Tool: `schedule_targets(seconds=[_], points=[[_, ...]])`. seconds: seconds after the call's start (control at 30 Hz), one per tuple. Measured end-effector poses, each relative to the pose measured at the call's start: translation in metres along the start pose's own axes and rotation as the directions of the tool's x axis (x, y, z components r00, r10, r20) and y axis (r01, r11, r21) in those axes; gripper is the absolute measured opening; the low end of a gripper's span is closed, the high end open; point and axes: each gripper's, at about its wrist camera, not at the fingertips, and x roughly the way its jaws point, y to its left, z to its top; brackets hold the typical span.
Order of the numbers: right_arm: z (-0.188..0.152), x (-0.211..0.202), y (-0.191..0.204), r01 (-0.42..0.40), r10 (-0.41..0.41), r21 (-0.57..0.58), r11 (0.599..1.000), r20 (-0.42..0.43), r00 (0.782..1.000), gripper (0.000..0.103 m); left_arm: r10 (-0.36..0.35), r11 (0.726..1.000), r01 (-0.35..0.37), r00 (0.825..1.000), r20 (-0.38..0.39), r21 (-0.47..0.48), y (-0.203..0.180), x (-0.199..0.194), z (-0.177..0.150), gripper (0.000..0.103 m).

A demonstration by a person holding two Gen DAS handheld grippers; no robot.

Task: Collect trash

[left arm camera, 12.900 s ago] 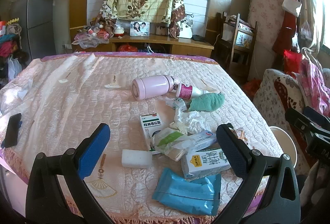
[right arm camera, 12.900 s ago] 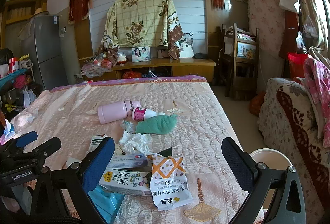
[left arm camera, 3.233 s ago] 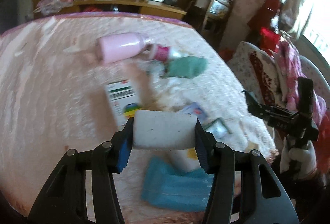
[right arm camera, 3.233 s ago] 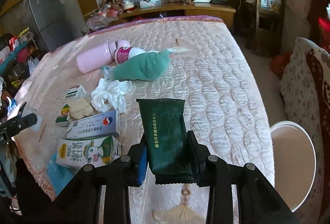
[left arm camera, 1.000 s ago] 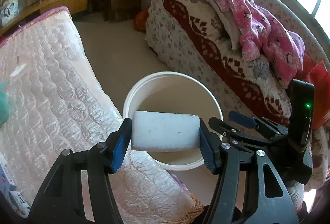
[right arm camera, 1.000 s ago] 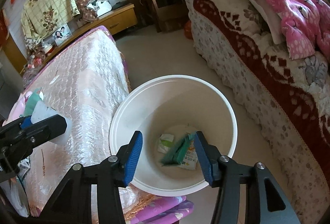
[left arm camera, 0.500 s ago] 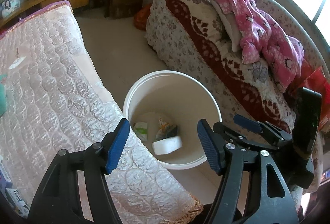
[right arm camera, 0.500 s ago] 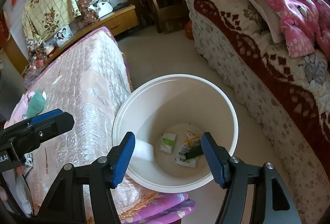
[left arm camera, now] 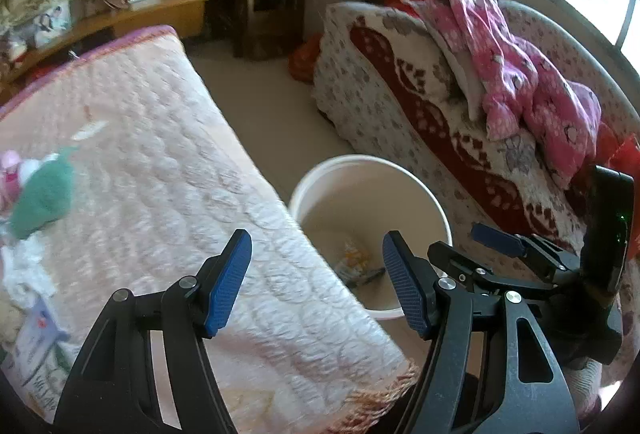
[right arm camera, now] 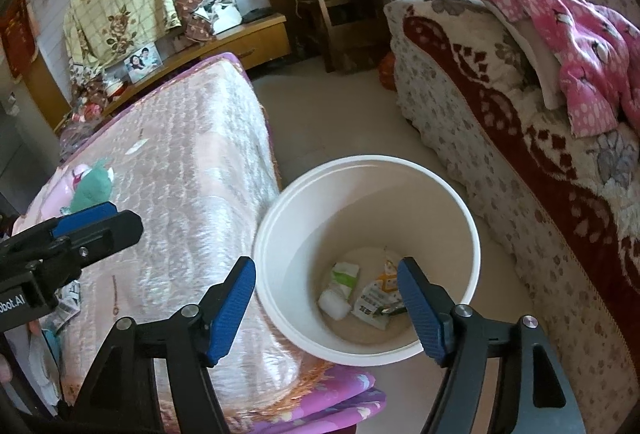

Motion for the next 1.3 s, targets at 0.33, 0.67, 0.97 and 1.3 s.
schedule_targets(seconds=[0.33, 0.67, 0.97, 1.3], points=[[0.005, -0.022, 0.06, -0.055, 0.059, -0.091, 0.994, 0.041, 0.997, 0.074, 0.097, 0.995, -0.097, 0.992, 0.079, -0.008, 0.033, -0.054, -0.017, 0.067], [0.002, -0.027, 0.123, -0.12, 0.129, -0.183, 0.976, 0.035, 0.991, 0.078, 0.161, 0.986, -0.155, 0.981, 0.108, -0.056, 0.079, -0.103, -0.043, 0.067], [-0.012, -0.024, 0.177, -0.199, 0.202, -0.253, 0.947, -0.015, 0.979, 0.078, 0.201, 0.971, -0.187, 0.976, 0.082, -0.147, 0.15, -0.156, -0.08, 0.067], [-0.036, -0.008, 0.239, -0.285, 0.259, -0.336, 0.898, -0.119, 0.958, 0.079, 0.288, 0.925, -0.273, 0.958, 0.017, -0.265, 0.226, -0.186, -0.137, 0.067]])
